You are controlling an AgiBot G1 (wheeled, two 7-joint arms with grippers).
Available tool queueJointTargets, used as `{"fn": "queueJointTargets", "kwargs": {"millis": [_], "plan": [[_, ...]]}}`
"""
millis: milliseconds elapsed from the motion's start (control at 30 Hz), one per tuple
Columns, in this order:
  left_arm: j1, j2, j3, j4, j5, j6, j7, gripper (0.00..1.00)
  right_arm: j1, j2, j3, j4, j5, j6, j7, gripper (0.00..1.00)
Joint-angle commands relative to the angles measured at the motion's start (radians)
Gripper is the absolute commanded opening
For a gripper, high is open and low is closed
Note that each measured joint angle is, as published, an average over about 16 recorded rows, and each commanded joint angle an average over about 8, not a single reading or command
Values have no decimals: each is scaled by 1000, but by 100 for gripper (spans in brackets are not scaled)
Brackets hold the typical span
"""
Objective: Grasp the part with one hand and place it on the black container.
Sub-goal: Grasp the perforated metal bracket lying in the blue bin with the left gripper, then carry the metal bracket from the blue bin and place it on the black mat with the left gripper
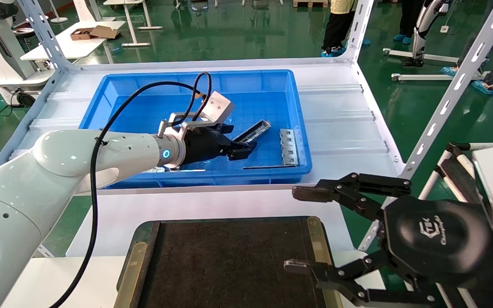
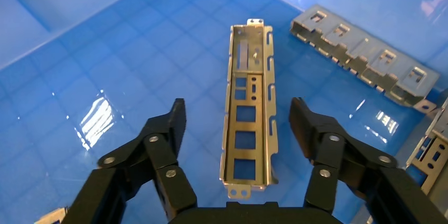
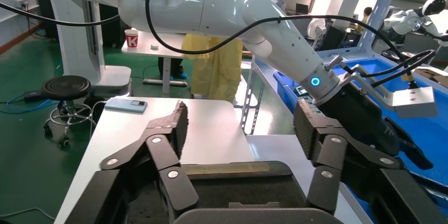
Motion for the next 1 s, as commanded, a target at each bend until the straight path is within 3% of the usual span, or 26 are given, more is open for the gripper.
{"fn": "queueJointTargets", "kwargs": {"millis": [33, 667, 1000], "plan": [[2, 0, 11, 3, -10, -6, -2, 0, 0, 0, 0, 0, 0, 0, 0, 0], [-1, -6, 66, 17, -135, -7, 33, 0, 0, 0, -1, 0, 0, 0, 0, 0], [-33, -93, -5, -56, -270, 177, 134, 0, 0, 0, -1, 0, 1, 0, 0, 0]]}}
